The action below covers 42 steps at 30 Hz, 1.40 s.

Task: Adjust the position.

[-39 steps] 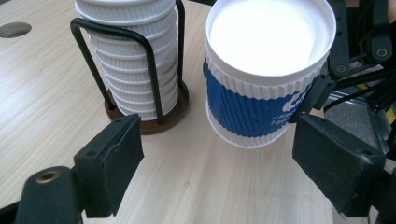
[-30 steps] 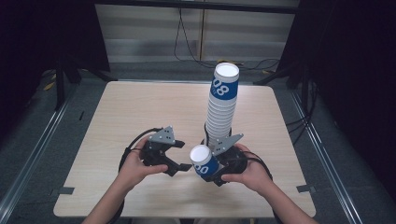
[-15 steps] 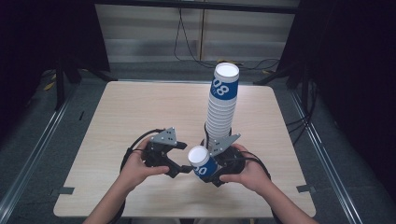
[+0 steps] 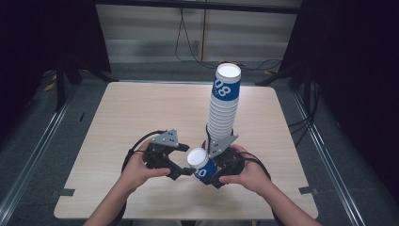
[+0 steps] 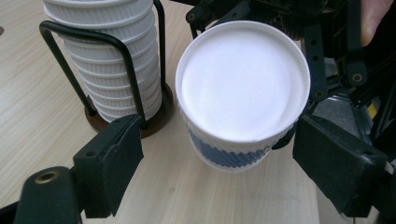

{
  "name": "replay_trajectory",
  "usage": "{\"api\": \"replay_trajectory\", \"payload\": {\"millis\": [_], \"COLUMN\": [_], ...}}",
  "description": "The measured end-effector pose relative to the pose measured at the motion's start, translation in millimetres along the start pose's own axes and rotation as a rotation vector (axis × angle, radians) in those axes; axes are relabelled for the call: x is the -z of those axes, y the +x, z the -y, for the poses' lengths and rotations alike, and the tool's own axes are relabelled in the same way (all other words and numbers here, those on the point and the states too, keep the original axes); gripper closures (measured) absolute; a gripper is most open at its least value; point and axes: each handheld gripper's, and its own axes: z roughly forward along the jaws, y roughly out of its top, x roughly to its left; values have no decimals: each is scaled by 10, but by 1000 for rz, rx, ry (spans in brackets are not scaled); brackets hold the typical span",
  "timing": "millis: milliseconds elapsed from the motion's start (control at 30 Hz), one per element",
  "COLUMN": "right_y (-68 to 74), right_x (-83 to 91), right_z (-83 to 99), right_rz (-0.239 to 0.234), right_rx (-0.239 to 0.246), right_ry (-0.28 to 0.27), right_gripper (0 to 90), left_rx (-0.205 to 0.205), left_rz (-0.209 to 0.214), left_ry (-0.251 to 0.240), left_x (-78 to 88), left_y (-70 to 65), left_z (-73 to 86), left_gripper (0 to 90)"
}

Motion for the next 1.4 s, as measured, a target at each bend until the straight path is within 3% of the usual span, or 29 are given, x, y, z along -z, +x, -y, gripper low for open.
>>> {"api": "replay_trajectory", "payload": {"millis": [333,567,1400], "right_y": [-4,13,47], "right_x": [-18,-14,-43], "right_z": [-63,-103,-197], "right_rz": [-11,-11,-27], "right_rx": [19,21,57], "right_ry": [11,50,56], "right_gripper": [186,186,186], "left_rx": [-10,-4,-17], "left_rz": [10,21,40], "left_ry": [10,-3,18], "left_x": [-32,-54,-96], "left_y": [-12,-15,-25], "left_z": [-10,-13,-46], "left_gripper": [158,158,175]}}
